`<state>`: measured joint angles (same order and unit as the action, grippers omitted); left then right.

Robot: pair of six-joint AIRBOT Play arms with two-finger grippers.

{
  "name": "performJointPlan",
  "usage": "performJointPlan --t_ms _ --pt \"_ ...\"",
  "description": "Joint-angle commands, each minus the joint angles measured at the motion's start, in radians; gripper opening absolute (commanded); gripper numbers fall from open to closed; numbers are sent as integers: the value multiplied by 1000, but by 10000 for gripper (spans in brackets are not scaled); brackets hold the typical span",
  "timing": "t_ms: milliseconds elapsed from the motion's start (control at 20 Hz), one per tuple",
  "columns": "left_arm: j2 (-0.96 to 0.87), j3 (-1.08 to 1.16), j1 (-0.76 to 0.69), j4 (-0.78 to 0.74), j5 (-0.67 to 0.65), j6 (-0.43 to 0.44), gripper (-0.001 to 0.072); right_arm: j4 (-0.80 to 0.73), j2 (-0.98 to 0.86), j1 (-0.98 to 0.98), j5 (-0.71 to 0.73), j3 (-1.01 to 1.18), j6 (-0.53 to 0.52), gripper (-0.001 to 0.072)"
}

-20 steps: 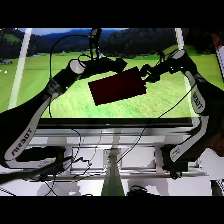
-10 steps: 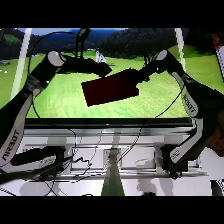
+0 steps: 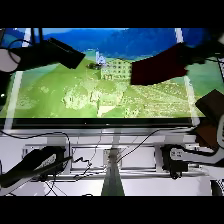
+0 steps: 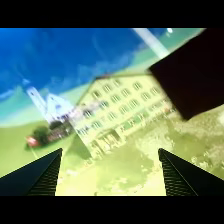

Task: Fold the clothes and pants, and hang the long-sleeved shirts on hangers.

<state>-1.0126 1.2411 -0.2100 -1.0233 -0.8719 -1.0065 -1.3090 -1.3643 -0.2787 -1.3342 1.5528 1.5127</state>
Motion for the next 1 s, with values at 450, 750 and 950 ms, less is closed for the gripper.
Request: performJointPlan --t_ms 450,750,950 --pt "102 0 25 -24 15 0 694 -263 301 -789 -258 1 102 685" --pt "102 0 25 -24 15 0 694 -37 300 -644 -202 -64 102 148" --pt "102 0 25 -24 15 0 694 -24 298 -254 -84 -94 -10 13"
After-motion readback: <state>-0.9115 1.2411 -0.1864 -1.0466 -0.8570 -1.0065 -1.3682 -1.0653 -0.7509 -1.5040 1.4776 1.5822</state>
